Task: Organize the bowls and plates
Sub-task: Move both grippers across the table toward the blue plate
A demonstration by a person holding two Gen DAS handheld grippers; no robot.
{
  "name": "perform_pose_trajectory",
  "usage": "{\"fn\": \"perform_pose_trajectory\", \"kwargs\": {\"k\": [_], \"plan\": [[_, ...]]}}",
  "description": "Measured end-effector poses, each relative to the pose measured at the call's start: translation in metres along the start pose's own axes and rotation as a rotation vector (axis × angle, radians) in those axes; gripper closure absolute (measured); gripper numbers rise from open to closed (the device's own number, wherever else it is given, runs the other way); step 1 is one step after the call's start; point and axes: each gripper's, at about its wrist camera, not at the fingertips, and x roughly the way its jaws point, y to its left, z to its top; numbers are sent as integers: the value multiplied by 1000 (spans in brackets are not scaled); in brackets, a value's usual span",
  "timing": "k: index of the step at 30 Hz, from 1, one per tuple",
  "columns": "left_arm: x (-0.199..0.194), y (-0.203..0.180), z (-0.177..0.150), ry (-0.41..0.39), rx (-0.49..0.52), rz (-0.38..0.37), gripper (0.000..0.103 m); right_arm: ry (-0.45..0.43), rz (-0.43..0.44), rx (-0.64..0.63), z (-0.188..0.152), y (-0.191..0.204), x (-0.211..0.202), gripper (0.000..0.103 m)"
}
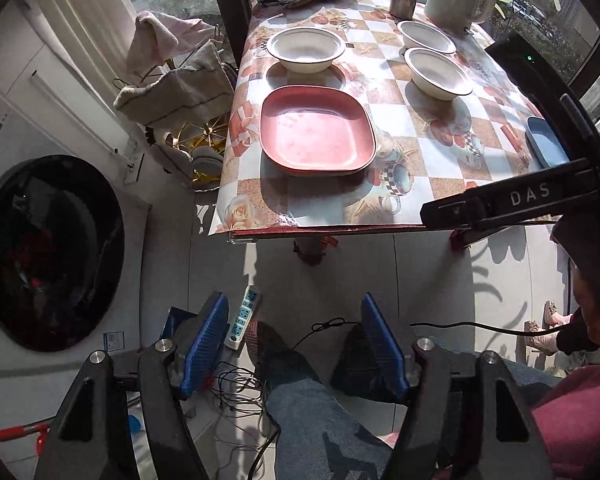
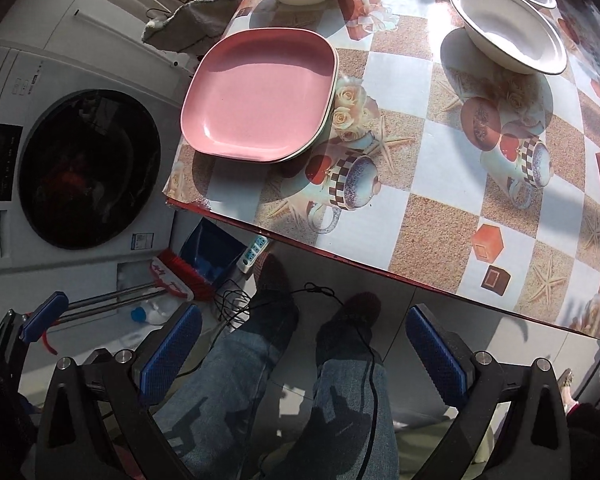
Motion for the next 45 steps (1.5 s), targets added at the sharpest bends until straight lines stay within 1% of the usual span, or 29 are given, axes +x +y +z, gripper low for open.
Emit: {"fn": "perform_pose_trajectory", "kwargs": {"k": [2, 4, 6, 8, 10, 15, 18, 21, 23, 25, 27, 30, 32, 36, 38, 40, 43, 45], "plan": [[-4, 3, 5, 0, -4, -5, 30, -14, 27, 30, -2, -4, -7, 0], [-6, 2, 13, 1, 14, 0, 30, -31, 26, 55, -4, -12, -14, 0], [-8, -1, 21, -2, 40, -5, 28, -42, 26, 108, -8, -25, -19, 0], [-9, -6, 30, -16, 72, -26, 25, -51, 26, 175, -12, -40, -22, 0], [-5, -12, 42, -16, 107, -51, 25, -69, 24, 243, -17, -57, -26, 0], [18, -40, 90, 8, 207, -158, 25, -123, -17, 390, -32, -100, -43, 0], [25, -67, 123, 20, 273, -236, 25, -156, -33, 520, -45, -130, -57, 0], [26, -91, 147, -4, 351, -315, 25, -208, -53, 631, -57, -153, -69, 0], [33, -109, 159, 2, 411, -338, 25, -235, -78, 687, -65, -162, -72, 0], [40, -123, 168, 39, 443, -356, 25, -240, -78, 733, -76, -166, -72, 0], [43, -138, 174, 66, 456, -395, 25, -227, -70, 755, -84, -170, -70, 0], [49, -159, 179, 92, 466, -414, 25, -202, -104, 757, -88, -188, -71, 0], [57, -175, 180, 114, 468, -403, 25, -196, -107, 748, -90, -204, -73, 0], [77, -211, 185, 177, 444, -366, 25, -152, -124, 703, -86, -243, -79, 0], [81, -229, 190, 194, 412, -343, 25, -126, -140, 685, -81, -267, -83, 0], [83, -247, 192, 211, 387, -352, 24, -126, -149, 663, -76, -291, -92, 0], [88, -276, 197, 223, 374, -329, 24, -102, -177, 611, -64, -323, -101, 0], [94, -293, 200, 245, 340, -323, 25, -93, -195, 569, -56, -340, -106, 0]]}}
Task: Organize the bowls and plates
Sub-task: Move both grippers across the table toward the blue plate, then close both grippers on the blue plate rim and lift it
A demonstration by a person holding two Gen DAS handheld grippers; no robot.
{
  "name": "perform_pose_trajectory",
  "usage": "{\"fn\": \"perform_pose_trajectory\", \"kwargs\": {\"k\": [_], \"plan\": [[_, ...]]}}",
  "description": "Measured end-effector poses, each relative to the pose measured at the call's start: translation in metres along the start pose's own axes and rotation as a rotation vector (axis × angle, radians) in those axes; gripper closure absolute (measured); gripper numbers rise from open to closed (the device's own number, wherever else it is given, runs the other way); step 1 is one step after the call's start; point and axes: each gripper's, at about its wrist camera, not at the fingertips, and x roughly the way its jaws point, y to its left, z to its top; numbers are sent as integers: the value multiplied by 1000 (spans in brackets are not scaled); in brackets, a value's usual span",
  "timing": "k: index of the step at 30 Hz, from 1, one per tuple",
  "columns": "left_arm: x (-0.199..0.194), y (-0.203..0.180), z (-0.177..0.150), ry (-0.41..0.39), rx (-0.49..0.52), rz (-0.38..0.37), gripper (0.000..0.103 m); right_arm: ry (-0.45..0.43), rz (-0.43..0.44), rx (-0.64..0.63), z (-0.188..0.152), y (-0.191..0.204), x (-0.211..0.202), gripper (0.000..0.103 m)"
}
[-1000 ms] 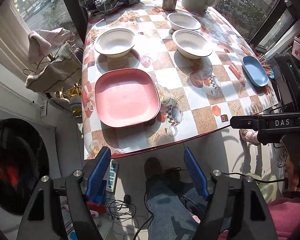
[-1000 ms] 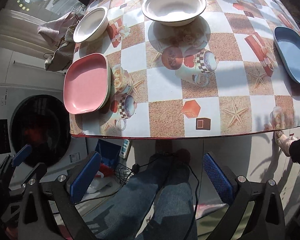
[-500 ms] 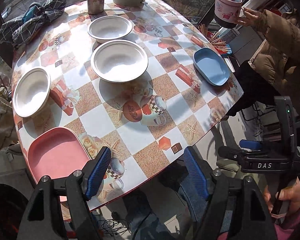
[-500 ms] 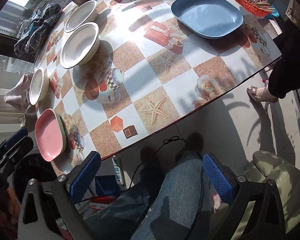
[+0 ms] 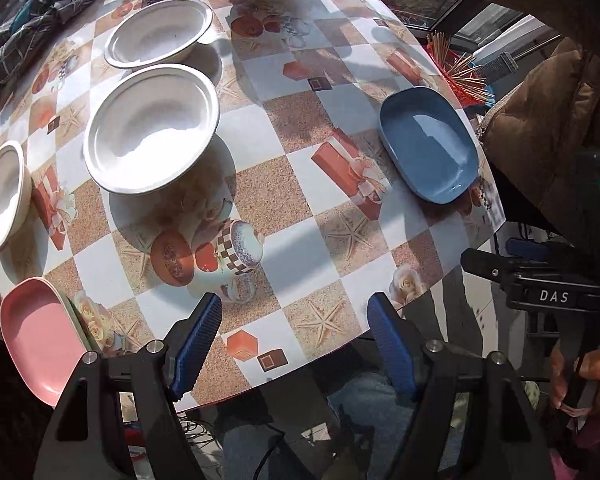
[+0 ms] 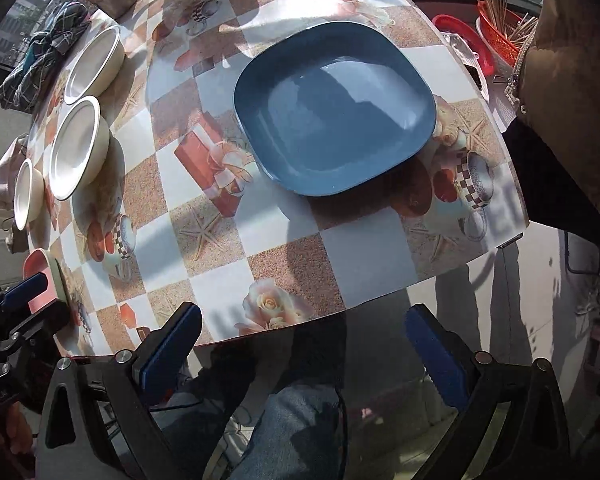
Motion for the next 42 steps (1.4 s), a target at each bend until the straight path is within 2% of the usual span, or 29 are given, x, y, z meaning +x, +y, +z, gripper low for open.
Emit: {"fn": "perform_pose_trajectory", "kwargs": {"k": [6, 13, 24, 31, 36, 41, 42], "plan": [[25, -24, 29, 25, -93, -8, 25, 9, -56, -92, 43, -26, 6, 0], [52, -40, 52, 34, -192, 5, 25, 4, -86, -169, 68, -37, 10, 0], [70, -57, 72, -9, -240, 42, 25, -4, -100, -164, 93, -59, 15, 0], [92, -75, 92, -1, -254, 47, 25, -17, -87, -160, 120, -73, 20, 0], [106, -85, 109, -8, -266, 66, 25, -30, -53, -219, 134, -67, 28, 0], [126, -88, 118, 23, -277, 99, 26, -20, -35, -265, 142, -54, 41, 0], [130, -89, 120, 33, -273, 104, 27, -11, -28, -267, 143, -53, 44, 3]]}}
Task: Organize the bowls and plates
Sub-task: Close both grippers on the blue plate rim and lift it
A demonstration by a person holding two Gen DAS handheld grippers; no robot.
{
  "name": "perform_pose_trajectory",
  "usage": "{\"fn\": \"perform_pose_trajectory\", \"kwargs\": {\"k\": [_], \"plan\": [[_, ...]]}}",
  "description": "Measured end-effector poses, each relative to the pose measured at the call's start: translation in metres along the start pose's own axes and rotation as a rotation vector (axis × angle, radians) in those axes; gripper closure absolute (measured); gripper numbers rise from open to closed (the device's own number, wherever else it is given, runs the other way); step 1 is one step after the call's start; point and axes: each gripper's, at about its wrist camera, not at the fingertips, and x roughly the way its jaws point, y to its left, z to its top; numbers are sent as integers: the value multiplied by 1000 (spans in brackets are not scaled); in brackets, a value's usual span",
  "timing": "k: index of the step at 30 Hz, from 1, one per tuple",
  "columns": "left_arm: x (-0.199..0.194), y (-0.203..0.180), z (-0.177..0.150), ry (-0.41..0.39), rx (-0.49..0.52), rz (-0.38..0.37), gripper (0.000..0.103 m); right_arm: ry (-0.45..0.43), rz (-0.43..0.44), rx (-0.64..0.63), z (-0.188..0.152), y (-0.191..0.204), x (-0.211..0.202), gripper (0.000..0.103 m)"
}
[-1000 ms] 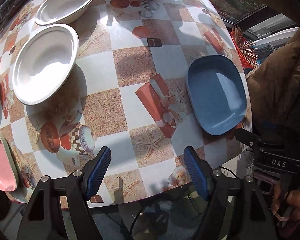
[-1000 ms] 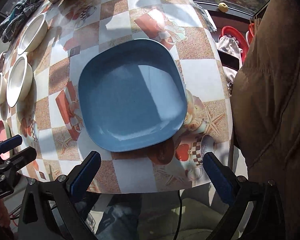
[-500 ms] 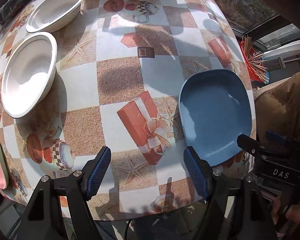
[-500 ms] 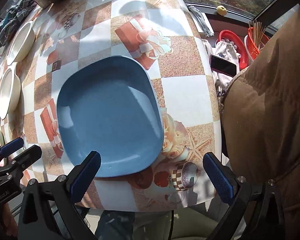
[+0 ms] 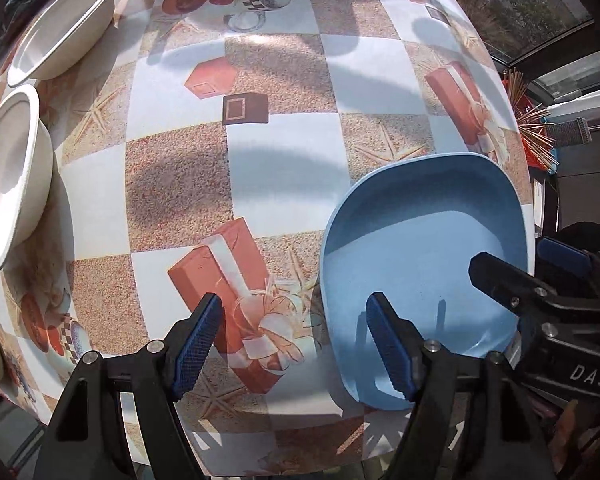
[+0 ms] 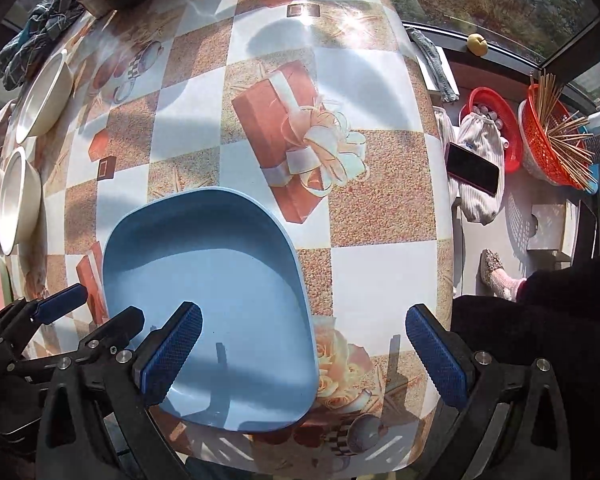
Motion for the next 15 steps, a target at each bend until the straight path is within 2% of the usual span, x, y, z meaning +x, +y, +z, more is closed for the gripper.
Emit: {"fn": "perform_pose_trajectory", "kwargs": {"k": [1, 2, 3, 4, 5, 7, 8, 9, 10, 12, 15], "plan": [[1, -2, 1, 2, 6, 16, 28, 10, 6, -2, -2, 3, 1, 9], [2, -5, 1, -1, 16, 35, 30, 18, -2, -6, -3, 5, 5, 26], [2, -8, 1, -2, 32, 56, 34, 22, -38, -18, -5, 8, 7, 33], [2, -13, 2, -3, 45, 63, 39, 18, -54, -32, -7, 11, 7, 34], [1, -15, 2, -7, 57, 57, 43, 22, -49, -39, -10, 13, 6, 38], [0, -20, 2, -11, 83, 44, 58, 25, -53, -58, -14, 19, 4, 43], [0, -23, 2, -11, 96, 28, 64, 27, -48, -62, -15, 21, 5, 49], [-1, -25, 1, -8, 108, 8, 78, 29, -43, -68, -16, 24, 5, 58], [1, -29, 1, 2, 119, 7, 85, 36, -32, -71, -18, 28, 4, 62], [2, -33, 0, -2, 130, 24, 85, 44, -39, -67, -20, 33, 7, 61], [1, -23, -8, 13, 141, 45, 85, 50, 9, -38, -29, 39, 9, 61]]}}
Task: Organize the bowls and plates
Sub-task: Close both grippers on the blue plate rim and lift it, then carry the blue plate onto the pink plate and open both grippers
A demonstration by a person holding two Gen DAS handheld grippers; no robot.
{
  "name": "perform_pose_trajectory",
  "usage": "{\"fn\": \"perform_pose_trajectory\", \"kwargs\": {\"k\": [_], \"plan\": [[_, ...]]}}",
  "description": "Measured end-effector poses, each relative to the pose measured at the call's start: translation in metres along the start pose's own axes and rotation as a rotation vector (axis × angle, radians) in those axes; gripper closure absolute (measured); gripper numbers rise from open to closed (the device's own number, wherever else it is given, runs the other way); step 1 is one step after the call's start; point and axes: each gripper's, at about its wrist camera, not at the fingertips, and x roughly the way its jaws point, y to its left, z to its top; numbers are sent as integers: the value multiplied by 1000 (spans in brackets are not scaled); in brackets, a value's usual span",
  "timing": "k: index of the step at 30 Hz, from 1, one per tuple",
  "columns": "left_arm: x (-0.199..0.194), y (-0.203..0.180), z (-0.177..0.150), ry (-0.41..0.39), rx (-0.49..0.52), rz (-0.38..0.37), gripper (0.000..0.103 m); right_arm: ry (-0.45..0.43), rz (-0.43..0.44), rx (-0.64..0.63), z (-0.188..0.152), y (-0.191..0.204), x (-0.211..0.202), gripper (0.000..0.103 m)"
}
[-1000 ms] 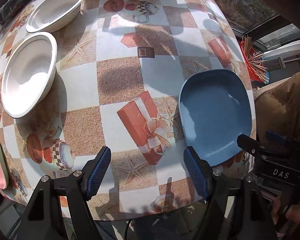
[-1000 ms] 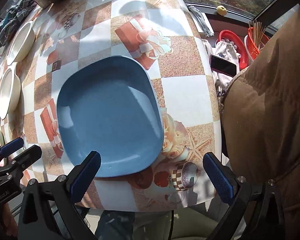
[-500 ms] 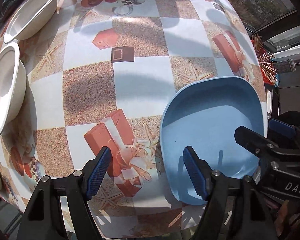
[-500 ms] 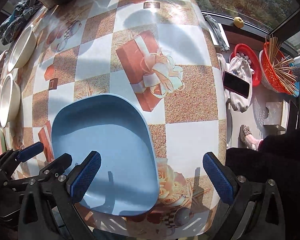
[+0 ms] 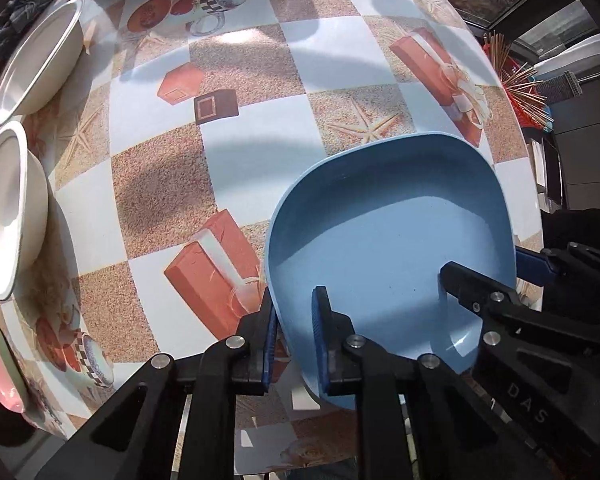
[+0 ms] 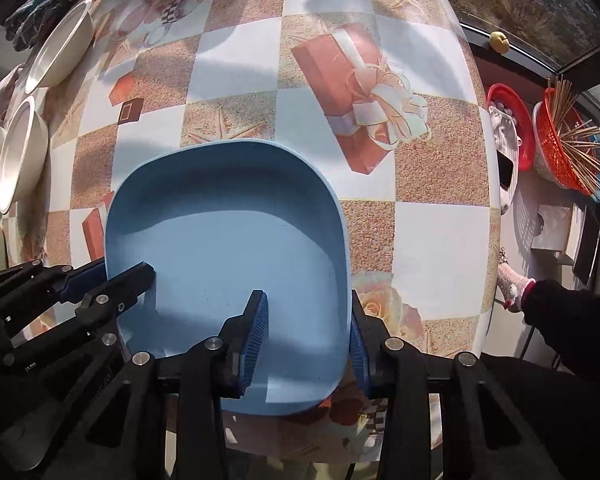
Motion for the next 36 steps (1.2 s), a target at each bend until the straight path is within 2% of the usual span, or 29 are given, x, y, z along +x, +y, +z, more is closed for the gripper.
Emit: {"fn": "perform_pose_trajectory", "kwargs": {"k": [5, 9, 12, 22, 23, 27, 31, 36], "plan": [[-4, 38, -26, 3, 21, 49, 85, 50, 62, -26, -23, 41, 14, 61], [-4, 71, -47, 13, -10, 101, 84, 62, 97, -53, -40, 87, 23, 61], [-6, 82, -58, 7, -12, 103, 84, 49, 88, -59, -43, 106, 24, 51], [-8, 78, -61, -8, 23, 92, 83, 24, 110, 17, -37, 89, 25, 51], [0, 86, -49, -6, 38, 86, 83, 17, 104, 22, -37, 89, 23, 51], [-1, 81, -51, -10, 107, 92, 83, -7, 101, 52, -41, 90, 20, 51], [-2, 82, -54, 7, 169, 109, 83, -19, 173, 164, -57, 85, 18, 52], [-4, 97, -70, 26, 282, 131, 83, -27, 201, 267, -75, 103, 20, 52]]}}
